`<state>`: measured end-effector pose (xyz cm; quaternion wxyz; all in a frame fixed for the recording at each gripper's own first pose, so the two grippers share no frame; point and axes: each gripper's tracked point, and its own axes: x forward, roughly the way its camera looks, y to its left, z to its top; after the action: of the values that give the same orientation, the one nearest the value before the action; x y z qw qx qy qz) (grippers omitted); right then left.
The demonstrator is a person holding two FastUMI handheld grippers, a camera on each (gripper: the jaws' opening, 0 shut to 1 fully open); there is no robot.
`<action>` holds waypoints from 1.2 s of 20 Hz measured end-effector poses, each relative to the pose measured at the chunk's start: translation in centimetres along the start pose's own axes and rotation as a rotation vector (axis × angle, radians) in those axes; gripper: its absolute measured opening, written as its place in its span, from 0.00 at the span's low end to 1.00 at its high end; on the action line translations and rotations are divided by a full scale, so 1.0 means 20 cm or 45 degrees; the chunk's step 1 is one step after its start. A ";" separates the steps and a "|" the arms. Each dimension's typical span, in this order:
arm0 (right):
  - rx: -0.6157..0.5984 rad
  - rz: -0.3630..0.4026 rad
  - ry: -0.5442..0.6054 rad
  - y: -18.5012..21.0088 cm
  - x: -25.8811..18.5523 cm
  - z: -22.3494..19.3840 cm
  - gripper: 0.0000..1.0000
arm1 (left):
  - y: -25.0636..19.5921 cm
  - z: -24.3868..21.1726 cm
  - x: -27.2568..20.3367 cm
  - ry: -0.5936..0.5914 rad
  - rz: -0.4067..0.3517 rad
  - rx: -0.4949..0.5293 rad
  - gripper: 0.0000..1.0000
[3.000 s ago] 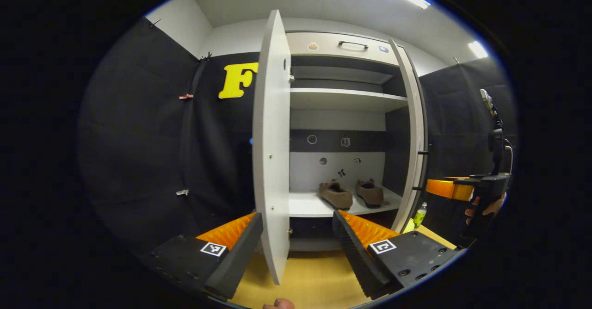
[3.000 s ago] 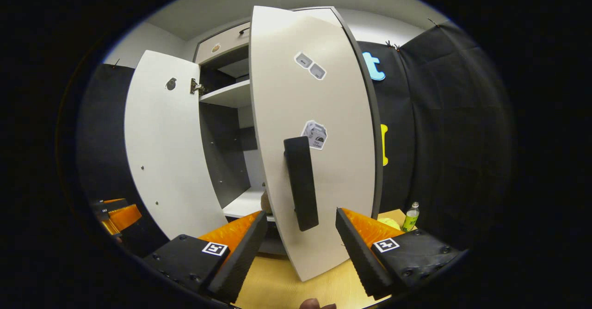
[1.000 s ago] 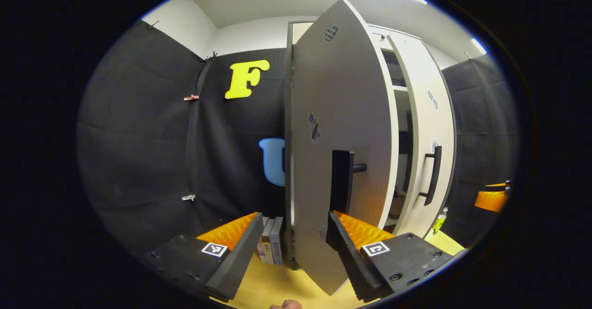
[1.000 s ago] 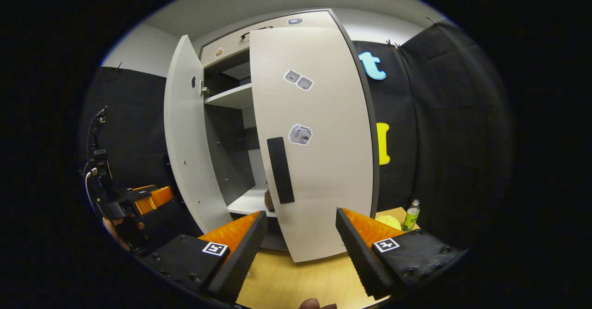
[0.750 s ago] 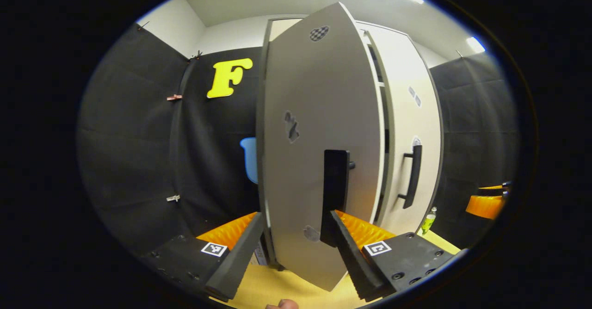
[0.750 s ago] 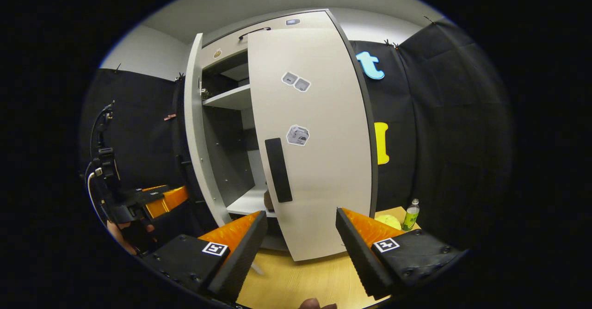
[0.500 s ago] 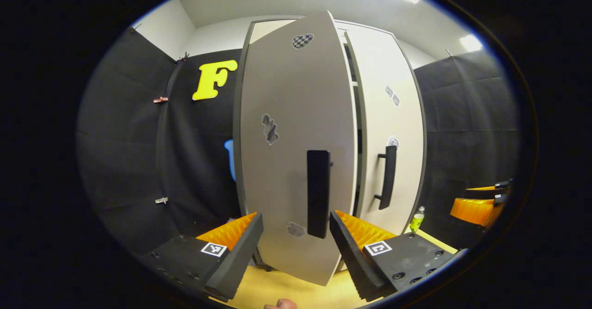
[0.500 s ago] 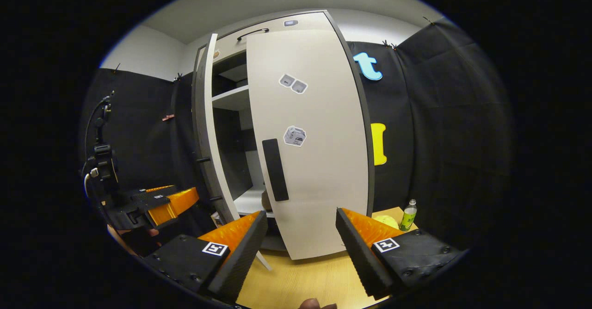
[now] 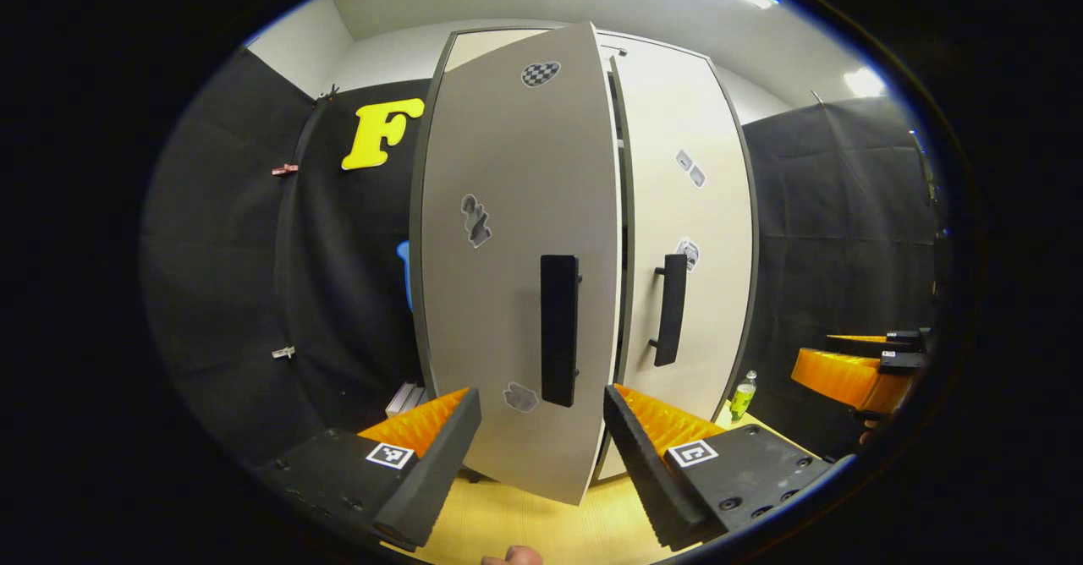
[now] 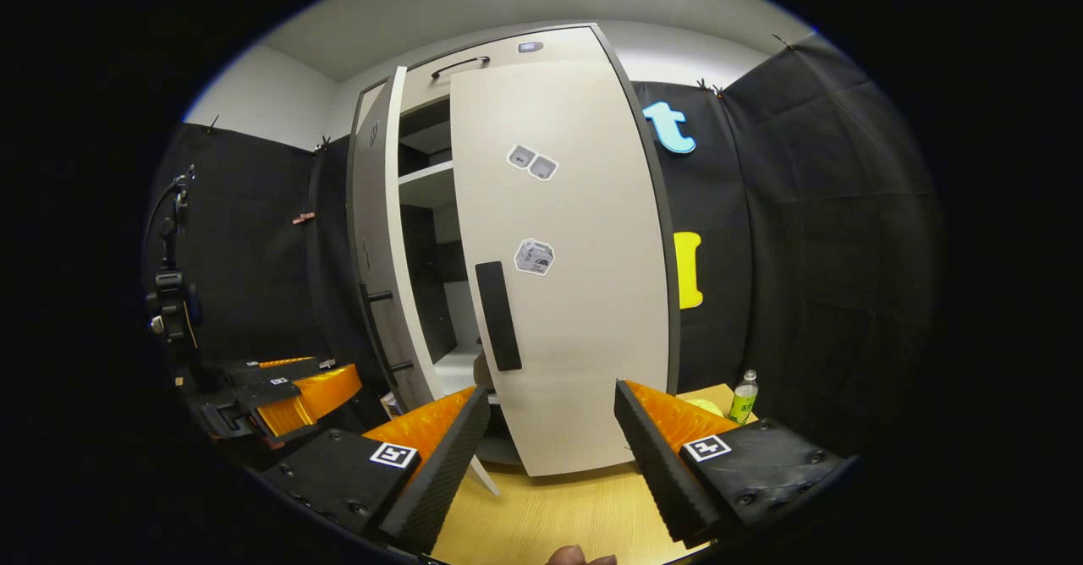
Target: Grab one shoe with the right hand and put it into the shoe cabinet, grab the other shoe with the left hand and put it into the shoe cabinet; then close the right door with the right hand and the left door with the left hand.
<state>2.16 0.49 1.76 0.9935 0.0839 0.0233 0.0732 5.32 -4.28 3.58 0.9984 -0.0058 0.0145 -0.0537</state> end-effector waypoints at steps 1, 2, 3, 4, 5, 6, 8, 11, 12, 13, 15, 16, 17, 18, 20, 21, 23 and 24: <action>-0.015 -0.014 -0.009 0.00 0.00 0.01 0.98 | 0.01 0.00 -0.01 -0.003 0.006 0.002 0.94; -0.034 -0.027 -0.025 -0.01 -0.01 0.02 0.98 | 0.02 0.00 -0.02 -0.005 0.010 0.003 0.92; -0.053 -0.036 -0.042 0.00 -0.01 0.04 0.98 | 0.03 0.01 -0.03 -0.007 0.014 0.003 0.92; -0.070 -0.045 -0.055 0.00 -0.02 0.05 0.98 | 0.04 0.01 -0.03 -0.009 0.017 0.002 0.93; -0.084 -0.047 -0.062 0.01 -0.02 0.06 0.98 | 0.05 0.01 -0.05 -0.011 0.021 0.000 0.93; -0.097 -0.053 -0.066 0.02 -0.03 0.06 0.98 | 0.05 0.02 -0.06 -0.015 0.025 -0.002 0.93; -0.112 -0.055 -0.065 0.03 -0.03 0.06 0.98 | 0.07 0.04 -0.07 -0.029 0.037 -0.007 0.93; -0.114 -0.061 -0.061 0.05 -0.03 0.05 0.98 | 0.09 0.07 -0.10 -0.054 0.047 -0.013 0.93; -0.119 -0.068 -0.061 0.04 -0.03 0.05 0.98 | 0.09 0.08 -0.11 -0.061 0.050 -0.008 0.93; -0.127 -0.076 -0.062 0.04 -0.03 0.04 0.98 | 0.10 0.09 -0.12 -0.064 0.056 0.000 0.93; -0.139 -0.081 -0.067 0.04 -0.03 0.04 0.98 | 0.11 0.08 -0.13 -0.066 0.058 0.014 0.93; -0.144 -0.082 -0.069 0.05 -0.03 0.05 0.98 | 0.11 0.08 -0.13 -0.065 0.057 0.016 0.93; -0.153 -0.083 -0.072 0.05 -0.04 0.04 0.98 | 0.12 0.08 -0.14 -0.064 0.056 0.015 0.93; -0.163 -0.083 -0.078 0.05 -0.04 0.05 0.98 | 0.12 0.08 -0.14 -0.065 0.056 0.014 0.94; -0.177 -0.078 -0.083 0.07 -0.04 0.05 0.98 | 0.12 0.08 -0.14 -0.067 0.053 0.017 0.94; -0.181 -0.075 -0.080 0.07 -0.04 0.04 0.98 | 0.12 0.08 -0.14 -0.067 0.055 0.020 0.93; -0.182 -0.067 -0.078 0.09 -0.04 0.04 0.98 | 0.13 0.08 -0.14 -0.065 0.055 0.018 0.93; -0.183 -0.065 -0.079 0.09 -0.04 0.04 0.98 | 0.13 0.07 -0.14 -0.063 0.054 0.015 0.93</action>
<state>1.07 2.06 2.96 0.9988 0.0138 -0.0108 0.0465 2.81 -1.41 5.08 0.9994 -0.0008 -0.0104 -0.0324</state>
